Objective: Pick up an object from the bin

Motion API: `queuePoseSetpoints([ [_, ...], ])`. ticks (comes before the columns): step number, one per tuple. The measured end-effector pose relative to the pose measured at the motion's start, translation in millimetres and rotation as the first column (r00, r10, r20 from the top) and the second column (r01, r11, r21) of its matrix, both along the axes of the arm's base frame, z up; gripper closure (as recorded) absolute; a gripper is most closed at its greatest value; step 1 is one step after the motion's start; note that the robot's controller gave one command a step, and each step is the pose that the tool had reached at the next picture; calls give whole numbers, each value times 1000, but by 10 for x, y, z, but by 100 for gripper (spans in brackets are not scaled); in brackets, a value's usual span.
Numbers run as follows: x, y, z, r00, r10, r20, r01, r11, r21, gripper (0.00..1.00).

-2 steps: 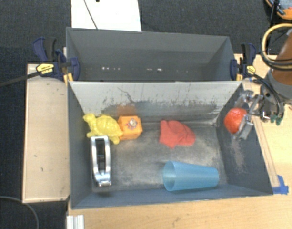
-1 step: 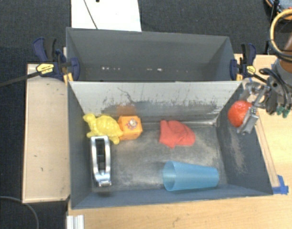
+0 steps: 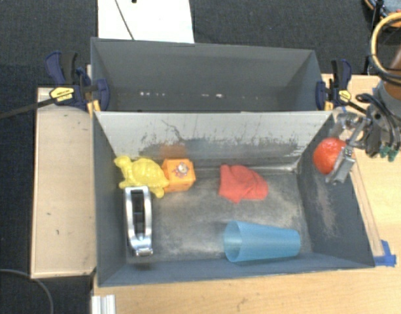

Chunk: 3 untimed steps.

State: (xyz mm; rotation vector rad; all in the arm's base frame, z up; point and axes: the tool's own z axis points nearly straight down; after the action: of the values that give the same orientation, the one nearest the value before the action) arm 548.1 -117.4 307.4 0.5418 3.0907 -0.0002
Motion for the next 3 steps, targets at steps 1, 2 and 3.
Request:
queuePoseSetpoints([
  [1, -206, 263, -230, 1000, 17, 1, -17, 1000, -1, 100],
  [2, -517, 323, -163, 999, 49, -1, -49, 999, 0, 100],
  [3, -517, 323, -163, 999, 49, -1, -49, 999, 0, 100],
])
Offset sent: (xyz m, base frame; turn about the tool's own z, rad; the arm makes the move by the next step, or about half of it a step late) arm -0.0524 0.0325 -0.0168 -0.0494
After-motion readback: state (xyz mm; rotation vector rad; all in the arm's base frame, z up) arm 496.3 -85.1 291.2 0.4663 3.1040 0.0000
